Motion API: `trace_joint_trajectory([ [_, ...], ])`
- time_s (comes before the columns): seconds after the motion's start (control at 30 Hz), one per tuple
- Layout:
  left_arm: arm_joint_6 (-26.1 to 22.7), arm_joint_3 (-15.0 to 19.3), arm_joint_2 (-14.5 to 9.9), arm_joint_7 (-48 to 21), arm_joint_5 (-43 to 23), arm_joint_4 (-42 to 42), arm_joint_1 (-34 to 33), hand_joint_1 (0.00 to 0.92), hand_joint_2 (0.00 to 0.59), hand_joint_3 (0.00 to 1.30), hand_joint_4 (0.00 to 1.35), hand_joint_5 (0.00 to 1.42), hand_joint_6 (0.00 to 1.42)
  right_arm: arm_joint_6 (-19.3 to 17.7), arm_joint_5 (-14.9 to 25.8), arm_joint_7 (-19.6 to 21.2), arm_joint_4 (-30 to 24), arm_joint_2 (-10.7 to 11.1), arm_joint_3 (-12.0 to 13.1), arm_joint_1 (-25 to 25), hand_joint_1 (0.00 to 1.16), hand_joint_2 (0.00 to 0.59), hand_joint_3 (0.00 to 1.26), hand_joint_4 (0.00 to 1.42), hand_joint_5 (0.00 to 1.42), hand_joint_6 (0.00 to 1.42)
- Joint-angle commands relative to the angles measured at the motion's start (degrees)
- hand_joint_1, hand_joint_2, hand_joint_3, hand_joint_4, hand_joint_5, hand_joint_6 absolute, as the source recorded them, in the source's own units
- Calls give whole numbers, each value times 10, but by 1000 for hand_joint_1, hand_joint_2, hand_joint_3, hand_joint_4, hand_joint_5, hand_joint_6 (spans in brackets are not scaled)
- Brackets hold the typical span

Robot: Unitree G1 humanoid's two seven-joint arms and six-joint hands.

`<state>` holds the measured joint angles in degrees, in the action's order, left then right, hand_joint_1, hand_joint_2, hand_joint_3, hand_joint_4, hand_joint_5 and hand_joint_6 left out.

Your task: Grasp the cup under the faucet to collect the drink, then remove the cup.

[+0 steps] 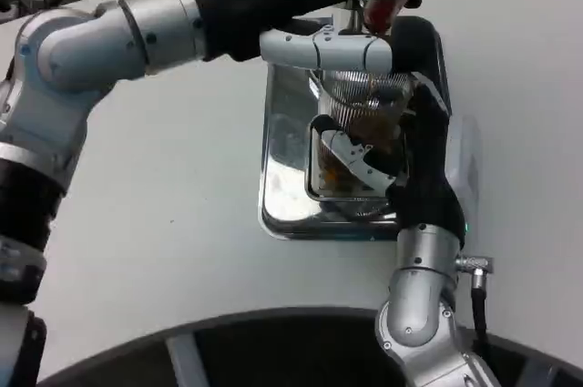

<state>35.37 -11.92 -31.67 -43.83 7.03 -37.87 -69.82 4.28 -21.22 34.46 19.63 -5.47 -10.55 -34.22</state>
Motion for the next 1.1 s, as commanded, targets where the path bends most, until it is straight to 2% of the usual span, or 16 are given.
trace_joint_trajectory([
  [0.03,-9,-2,-20,-16,12,8,33,0,148,121,52,161,159,6,2,14,13,-50,-9,7,843,257,357,443,512,364],
  [0.23,-13,7,-24,-12,7,28,43,0,148,121,55,161,159,2,0,38,11,-55,-18,11,856,261,394,478,551,398],
  [0.47,-2,34,-23,2,-12,47,58,0,143,118,61,170,160,2,-3,59,4,-55,-29,14,868,270,439,534,615,452],
  [0.87,35,78,-3,35,-46,48,63,0,134,101,84,185,171,1,-6,86,-15,-48,-36,23,889,265,492,579,688,522],
  [1.1,50,93,5,41,-64,47,62,0,133,100,86,193,175,1,-7,90,-23,-45,-36,26,892,257,499,601,714,545],
])
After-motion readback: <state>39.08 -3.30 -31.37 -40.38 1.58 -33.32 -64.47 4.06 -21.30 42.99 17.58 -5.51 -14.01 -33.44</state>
